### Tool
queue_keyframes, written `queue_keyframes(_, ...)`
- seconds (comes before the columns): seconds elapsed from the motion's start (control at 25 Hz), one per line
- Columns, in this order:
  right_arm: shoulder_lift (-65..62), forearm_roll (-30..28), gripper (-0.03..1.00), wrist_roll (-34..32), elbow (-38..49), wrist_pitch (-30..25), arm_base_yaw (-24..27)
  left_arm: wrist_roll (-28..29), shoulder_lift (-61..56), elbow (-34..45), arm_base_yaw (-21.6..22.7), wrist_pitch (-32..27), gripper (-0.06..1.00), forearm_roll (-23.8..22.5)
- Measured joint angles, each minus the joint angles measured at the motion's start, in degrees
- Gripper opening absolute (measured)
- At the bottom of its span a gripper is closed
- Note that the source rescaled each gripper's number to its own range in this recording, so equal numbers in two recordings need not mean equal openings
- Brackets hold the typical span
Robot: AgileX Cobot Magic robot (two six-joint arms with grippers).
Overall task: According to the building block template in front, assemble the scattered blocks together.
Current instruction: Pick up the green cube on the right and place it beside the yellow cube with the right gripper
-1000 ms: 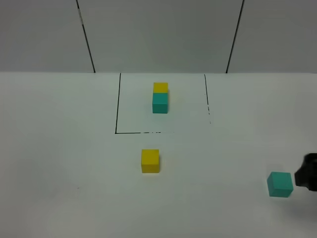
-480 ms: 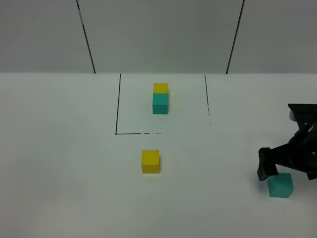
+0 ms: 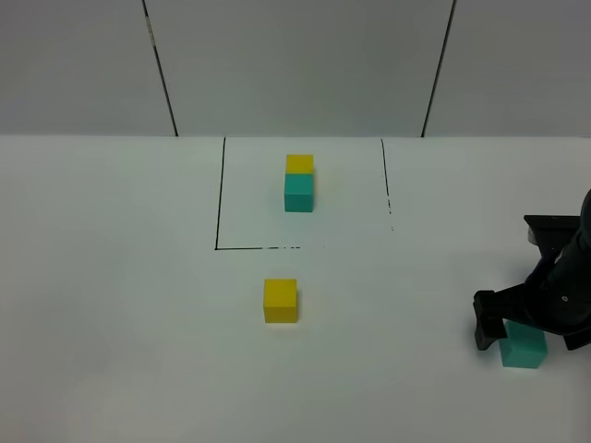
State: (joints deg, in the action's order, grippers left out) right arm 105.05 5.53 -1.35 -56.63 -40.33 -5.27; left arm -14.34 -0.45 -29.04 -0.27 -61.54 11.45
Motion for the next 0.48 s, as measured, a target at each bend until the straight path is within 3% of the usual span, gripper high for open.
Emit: queue_keyframes(0.48,3.43,-0.68,1.0,-0.21,0.0,0.44,0.0,0.0,0.0,0.0,0.0,0.0,0.7,0.0)
